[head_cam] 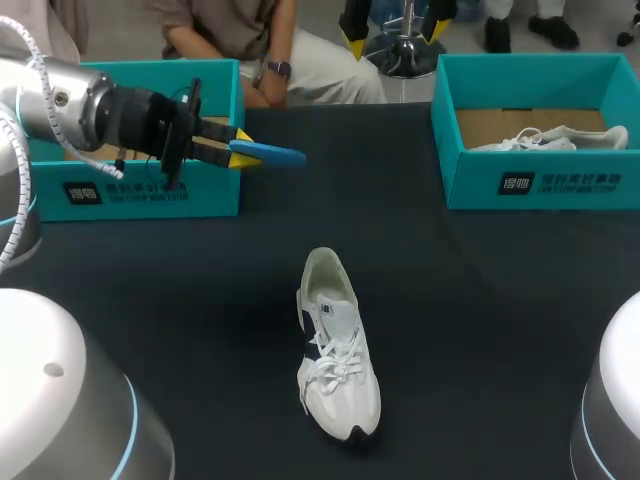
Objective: Take the shoe out of the shoebox, open the shoe tongue, remove and reinsert the insole, then place the shoe into the shoebox
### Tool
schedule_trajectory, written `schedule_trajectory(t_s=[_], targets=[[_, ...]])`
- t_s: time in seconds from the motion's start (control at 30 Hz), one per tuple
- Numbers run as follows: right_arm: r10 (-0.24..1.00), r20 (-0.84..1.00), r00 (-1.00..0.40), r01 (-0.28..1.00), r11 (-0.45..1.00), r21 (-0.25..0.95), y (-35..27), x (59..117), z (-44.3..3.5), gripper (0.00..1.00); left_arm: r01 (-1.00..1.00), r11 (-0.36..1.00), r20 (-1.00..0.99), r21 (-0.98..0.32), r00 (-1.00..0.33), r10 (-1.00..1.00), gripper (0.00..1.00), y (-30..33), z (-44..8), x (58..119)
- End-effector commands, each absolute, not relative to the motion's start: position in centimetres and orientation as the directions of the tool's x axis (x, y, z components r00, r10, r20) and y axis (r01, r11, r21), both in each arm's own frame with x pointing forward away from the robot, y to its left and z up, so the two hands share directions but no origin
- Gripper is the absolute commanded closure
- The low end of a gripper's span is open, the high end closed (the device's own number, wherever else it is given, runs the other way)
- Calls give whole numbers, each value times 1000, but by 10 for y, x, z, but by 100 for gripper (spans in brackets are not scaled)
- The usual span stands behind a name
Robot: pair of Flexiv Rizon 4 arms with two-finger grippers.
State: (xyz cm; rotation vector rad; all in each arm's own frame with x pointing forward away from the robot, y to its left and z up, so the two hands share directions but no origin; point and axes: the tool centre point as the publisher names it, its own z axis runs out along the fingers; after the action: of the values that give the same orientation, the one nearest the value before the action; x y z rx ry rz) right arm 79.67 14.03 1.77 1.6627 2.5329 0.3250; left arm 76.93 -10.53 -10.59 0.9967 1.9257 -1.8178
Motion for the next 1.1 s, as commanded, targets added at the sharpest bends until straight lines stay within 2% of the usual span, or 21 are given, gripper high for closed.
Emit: schedule_trajectory(t_s=[0.03,0.33,0.43,0.53,0.57,0.93,1.1], targets=[[915,38,-401,896,383,227,141,797,17,0,666,-47,-651,-744,-709,271,100,-106,-106,769],[915,38,-401,896,383,227,141,797,17,0,666,-47,-651,-744,-709,271,100,-106,-106,769],[915,38,-401,896,383,227,141,797,17,0,829,-120,-790,-546,-463,402,100,-109,-90,756],[915,38,-401,896,383,227,141,797,17,0,883,-122,-835,-453,-373,404,100,-105,-89,759],[915,38,-401,896,383,227,141,797,17,0,894,-160,-870,-418,-344,352,100,-104,-87,757],[915,38,-401,896,383,227,141,797,17,0,976,-152,-958,-153,-108,265,100,-86,-84,750],[915,38,-401,896,383,227,141,797,17,0,986,-129,-974,-103,-74,216,100,-84,-87,750]])
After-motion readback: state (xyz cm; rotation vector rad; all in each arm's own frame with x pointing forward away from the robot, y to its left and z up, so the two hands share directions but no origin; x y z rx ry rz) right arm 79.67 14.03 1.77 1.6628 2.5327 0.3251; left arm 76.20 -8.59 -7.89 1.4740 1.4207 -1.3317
